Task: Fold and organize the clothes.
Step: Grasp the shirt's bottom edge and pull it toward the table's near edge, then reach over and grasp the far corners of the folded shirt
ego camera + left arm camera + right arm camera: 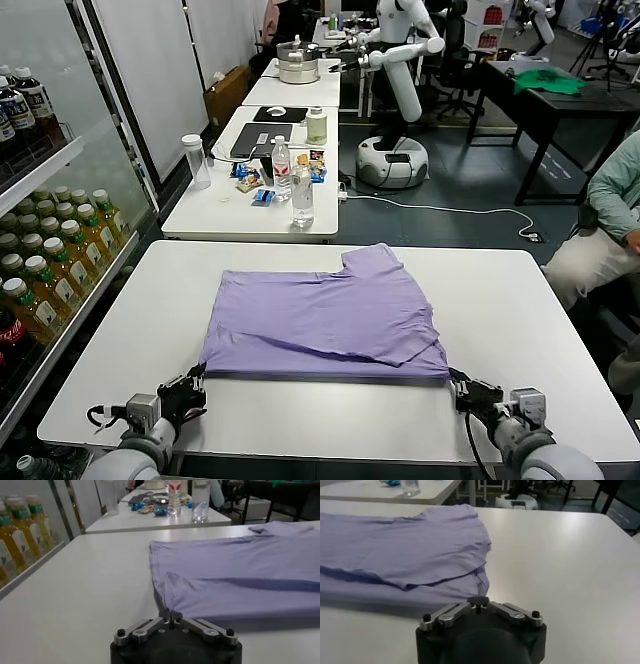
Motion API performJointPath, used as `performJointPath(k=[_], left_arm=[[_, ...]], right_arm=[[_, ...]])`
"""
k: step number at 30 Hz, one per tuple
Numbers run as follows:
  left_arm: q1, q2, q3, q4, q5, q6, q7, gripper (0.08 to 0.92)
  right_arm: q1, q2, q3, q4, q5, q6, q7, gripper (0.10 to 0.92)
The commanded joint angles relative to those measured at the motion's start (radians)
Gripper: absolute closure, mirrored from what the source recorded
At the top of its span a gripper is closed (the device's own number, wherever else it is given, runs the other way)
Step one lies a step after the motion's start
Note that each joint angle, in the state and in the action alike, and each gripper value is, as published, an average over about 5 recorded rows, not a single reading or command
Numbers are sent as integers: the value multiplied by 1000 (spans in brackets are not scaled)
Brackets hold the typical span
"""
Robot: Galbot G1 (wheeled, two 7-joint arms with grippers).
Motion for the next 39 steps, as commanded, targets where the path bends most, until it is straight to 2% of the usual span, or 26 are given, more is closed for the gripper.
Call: performJointPath(k=[1,4,8,11,16,20,24,29,33,35,39], left_arm=[[237,42,-39,-133,6,-38,22,913],[264,46,-41,-123,39,-52,36,913],[218,46,-53,-42,84,-59,23,913],[181,44,-82,-9,87,-67,23,879],[137,38,-156,-78,33,-65,36,739],[38,42,-161,-92,-8,-64,51,626],[-118,56,-98,-3,-12,-70,70,514],[-330,76,-45,208,-8,-84,115,367],[-446,91,-17,372,-10,-94,151,256],[-492,95,0,439,-11,-99,165,209],[-578,92,45,537,-10,-105,192,180]], right_arm=[[-274,5,146,136,-23,-8,-14,919],[-284,23,123,136,-66,7,-23,919],[-231,36,64,102,-139,28,-24,907],[-184,29,58,85,-157,41,-27,846],[-25,-1,79,87,-116,42,-22,708],[254,7,-37,24,-98,13,12,604],[576,67,-248,-140,-122,-8,38,483],[897,191,-444,-422,-173,-18,41,345],[1059,287,-528,-625,-220,-10,40,238],[1133,332,-556,-730,-242,3,42,216],[1247,421,-580,-938,-273,26,48,203]])
